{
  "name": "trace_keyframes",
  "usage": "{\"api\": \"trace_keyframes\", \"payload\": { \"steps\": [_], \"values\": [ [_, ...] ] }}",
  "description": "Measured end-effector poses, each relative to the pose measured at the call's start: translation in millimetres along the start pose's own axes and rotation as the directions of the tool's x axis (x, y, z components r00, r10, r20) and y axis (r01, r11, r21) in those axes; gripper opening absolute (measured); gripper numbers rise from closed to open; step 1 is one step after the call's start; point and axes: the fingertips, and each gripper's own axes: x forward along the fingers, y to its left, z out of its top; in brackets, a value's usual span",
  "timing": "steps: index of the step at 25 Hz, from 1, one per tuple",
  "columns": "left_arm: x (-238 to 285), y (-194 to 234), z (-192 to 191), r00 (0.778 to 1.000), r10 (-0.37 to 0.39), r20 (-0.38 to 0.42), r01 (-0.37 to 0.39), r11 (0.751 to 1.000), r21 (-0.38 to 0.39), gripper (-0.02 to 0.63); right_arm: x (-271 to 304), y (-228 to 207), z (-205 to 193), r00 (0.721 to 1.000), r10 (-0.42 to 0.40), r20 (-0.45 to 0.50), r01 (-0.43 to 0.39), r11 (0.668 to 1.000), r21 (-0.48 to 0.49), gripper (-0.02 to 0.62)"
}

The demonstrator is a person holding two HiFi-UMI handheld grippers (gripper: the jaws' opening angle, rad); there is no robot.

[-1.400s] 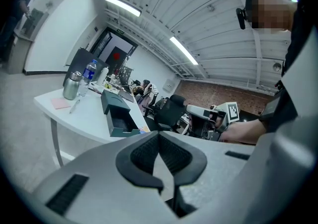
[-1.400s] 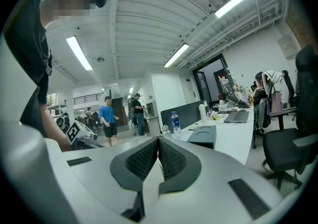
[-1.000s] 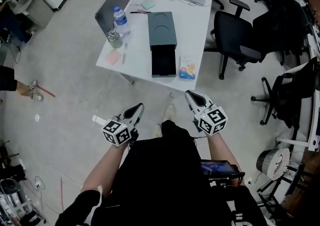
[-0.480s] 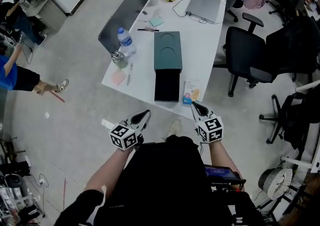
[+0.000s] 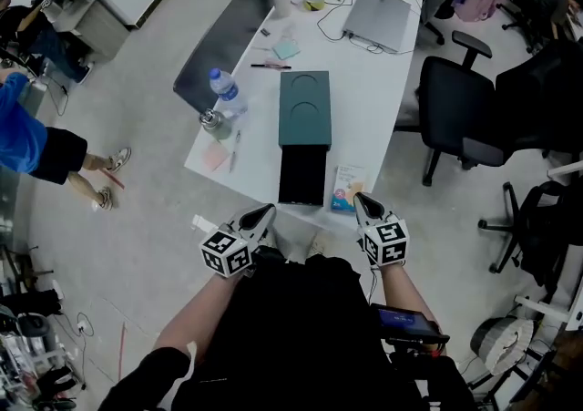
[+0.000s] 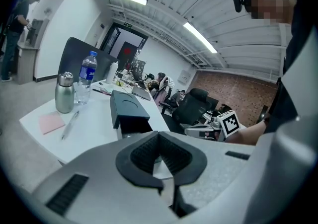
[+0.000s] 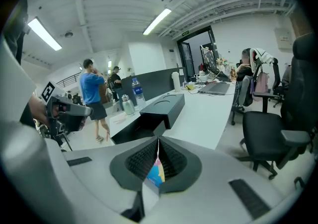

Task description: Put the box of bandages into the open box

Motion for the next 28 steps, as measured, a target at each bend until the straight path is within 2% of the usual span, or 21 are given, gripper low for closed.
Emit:
{"api": "trace_keyframes", "payload": {
  "steps": [6, 12, 17, 22, 23, 25, 28],
  "values": [
    [5.3, 19.4, 3.8, 0.999, -0.042, -0.026, 0.041, 0.999, -0.011, 0.006, 14.6, -4.8, -6.9, 0.995, -0.083, -0.053, 0.084, 0.996, 0.017, 0.027],
    [15.6, 50.2, 20.1, 0.99, -0.132, -0.054, 0.132, 0.991, -0.006, 0.006, 38.6, -5.1, -13.5, 0.97, -0.184, -0.157, 0.192, 0.981, 0.035, 0.028],
    [22.1, 70.4, 28.1, 0.974, -0.214, -0.075, 0.213, 0.977, -0.015, 0.006, 47.2, -13.9, -22.6, 0.934, -0.269, -0.236, 0.304, 0.944, 0.128, 0.028],
    [23.7, 95.1, 32.8, 0.966, -0.245, -0.082, 0.244, 0.969, -0.032, 0.006, 50.8, -22.1, -34.8, 0.897, -0.305, -0.321, 0.38, 0.902, 0.203, 0.034],
    [23.6, 99.4, 33.9, 0.965, -0.25, -0.081, 0.248, 0.968, -0.034, 0.006, 52.0, -22.1, -37.7, 0.889, -0.302, -0.345, 0.389, 0.895, 0.219, 0.065],
    [23.2, 107.5, 35.3, 0.963, -0.258, -0.081, 0.256, 0.966, -0.04, 0.006, 56.1, -22.9, -44.1, 0.874, -0.295, -0.386, 0.409, 0.875, 0.258, 0.233],
    [21.8, 114.8, 34.7, 0.959, -0.27, -0.087, 0.267, 0.962, -0.049, 0.006, 58.2, -27.4, -46.5, 0.852, -0.322, -0.413, 0.458, 0.841, 0.289, 0.278]
  ]
}}
